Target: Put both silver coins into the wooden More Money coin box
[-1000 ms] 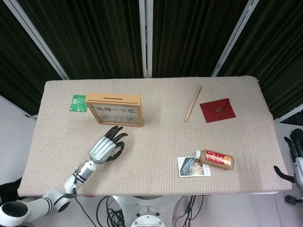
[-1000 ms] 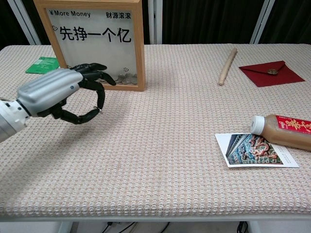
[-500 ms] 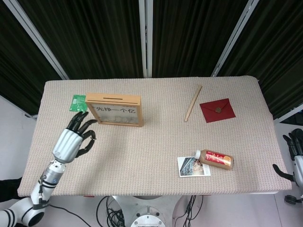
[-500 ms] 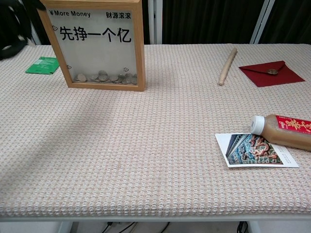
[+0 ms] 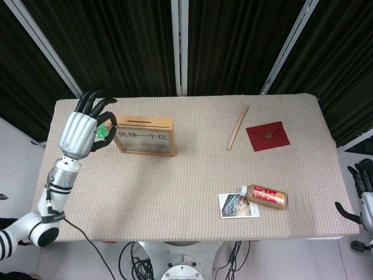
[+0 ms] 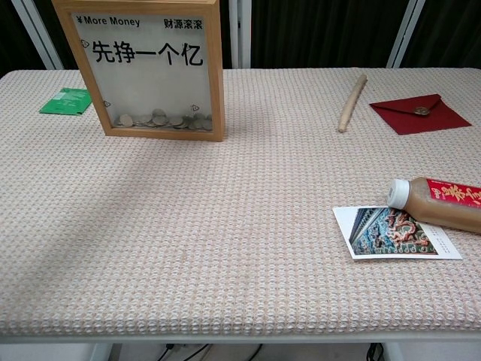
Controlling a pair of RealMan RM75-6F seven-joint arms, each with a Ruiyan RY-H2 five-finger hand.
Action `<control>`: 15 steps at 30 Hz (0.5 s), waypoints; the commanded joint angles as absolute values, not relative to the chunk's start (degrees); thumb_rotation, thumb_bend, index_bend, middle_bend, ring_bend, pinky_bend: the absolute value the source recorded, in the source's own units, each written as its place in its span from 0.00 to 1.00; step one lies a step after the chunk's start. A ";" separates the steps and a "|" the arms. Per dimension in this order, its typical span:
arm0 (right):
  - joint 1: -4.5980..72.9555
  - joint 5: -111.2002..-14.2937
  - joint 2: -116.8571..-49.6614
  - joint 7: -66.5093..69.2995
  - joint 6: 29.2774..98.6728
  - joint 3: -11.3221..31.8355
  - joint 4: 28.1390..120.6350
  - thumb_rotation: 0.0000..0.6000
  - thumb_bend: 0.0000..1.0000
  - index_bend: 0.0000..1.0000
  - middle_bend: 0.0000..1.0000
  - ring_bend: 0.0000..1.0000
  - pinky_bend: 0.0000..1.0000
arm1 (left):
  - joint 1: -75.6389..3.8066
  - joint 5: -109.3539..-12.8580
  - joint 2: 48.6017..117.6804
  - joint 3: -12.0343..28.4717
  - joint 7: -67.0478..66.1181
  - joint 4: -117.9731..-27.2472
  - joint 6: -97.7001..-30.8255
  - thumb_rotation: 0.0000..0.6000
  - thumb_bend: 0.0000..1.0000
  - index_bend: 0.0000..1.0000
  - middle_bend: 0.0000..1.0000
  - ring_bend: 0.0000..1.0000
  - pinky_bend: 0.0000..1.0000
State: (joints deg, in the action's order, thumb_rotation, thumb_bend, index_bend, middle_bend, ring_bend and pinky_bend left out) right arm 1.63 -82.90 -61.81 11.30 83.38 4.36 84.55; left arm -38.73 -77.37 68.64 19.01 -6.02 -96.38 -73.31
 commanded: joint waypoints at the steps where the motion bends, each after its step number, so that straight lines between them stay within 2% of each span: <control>1: 1.56 -82.76 -61.80 11.55 83.48 4.47 84.51 1.00 0.19 0.00 0.00 0.00 0.00 | -44.13 -71.07 71.23 21.56 -9.35 -92.21 -66.48 1.00 0.44 0.60 0.22 0.02 0.06; 9: 1.43 -82.56 -61.78 12.55 83.42 4.48 83.81 1.00 0.19 0.00 0.00 0.00 0.00 | -47.91 -64.87 76.83 21.60 -11.40 -87.87 -61.82 1.00 0.44 0.60 0.22 0.02 0.05; 15: 1.28 -82.49 -61.82 13.69 83.27 4.38 82.79 1.00 0.19 0.00 0.00 0.00 0.00 | -48.44 -61.17 78.32 21.45 -11.42 -87.64 -60.17 1.00 0.44 0.60 0.22 0.02 0.05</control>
State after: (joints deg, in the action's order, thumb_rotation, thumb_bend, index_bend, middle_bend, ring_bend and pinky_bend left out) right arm 1.29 -82.47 -61.81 13.58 83.37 4.44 82.93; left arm -48.23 -61.90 78.00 21.50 -11.34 -87.60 -60.73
